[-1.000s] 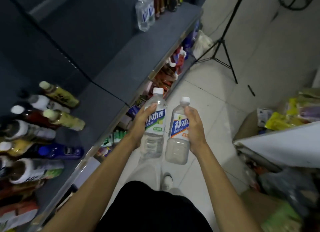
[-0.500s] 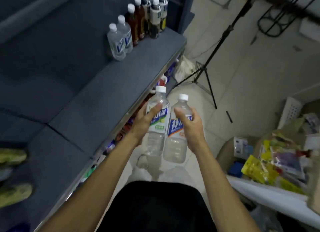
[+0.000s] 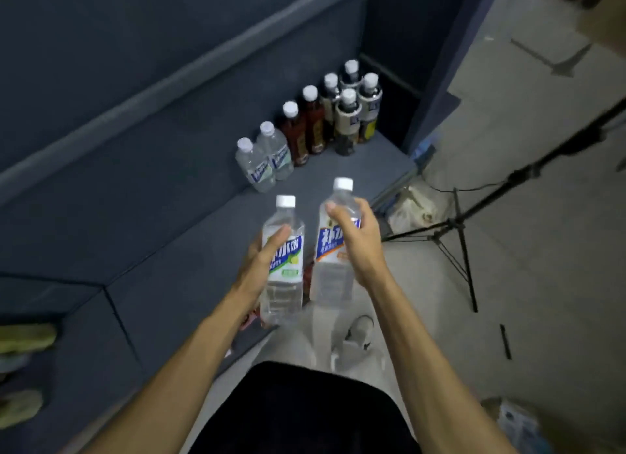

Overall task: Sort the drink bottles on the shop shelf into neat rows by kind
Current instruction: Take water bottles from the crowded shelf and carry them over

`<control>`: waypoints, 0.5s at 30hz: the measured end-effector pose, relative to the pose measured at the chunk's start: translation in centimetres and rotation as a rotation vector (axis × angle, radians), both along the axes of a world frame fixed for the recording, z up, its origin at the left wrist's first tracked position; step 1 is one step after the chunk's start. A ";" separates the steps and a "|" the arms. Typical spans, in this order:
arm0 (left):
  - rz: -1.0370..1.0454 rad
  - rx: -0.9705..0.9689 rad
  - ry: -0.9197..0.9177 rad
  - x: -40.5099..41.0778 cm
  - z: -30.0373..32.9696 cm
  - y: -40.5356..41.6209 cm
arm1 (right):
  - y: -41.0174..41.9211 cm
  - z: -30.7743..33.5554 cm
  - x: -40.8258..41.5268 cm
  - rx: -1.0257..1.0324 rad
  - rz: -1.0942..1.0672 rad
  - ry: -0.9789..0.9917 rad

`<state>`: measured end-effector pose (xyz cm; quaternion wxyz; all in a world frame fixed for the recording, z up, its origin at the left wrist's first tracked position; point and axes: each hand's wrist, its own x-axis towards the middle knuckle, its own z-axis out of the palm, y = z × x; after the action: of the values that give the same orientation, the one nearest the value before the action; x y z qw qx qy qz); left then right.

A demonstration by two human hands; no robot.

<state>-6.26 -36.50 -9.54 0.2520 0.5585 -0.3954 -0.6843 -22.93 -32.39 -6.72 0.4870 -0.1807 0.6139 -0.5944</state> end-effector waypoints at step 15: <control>0.341 0.129 0.215 -7.1 -2.5 -13.6 | -17.3 -3.9 -4.7 -0.013 0.451 0.479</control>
<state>-13.32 -50.12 -12.06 0.3684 0.5561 -0.2214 -0.7113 -27.66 -49.69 -10.67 0.4468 -0.4499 0.6518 -0.4161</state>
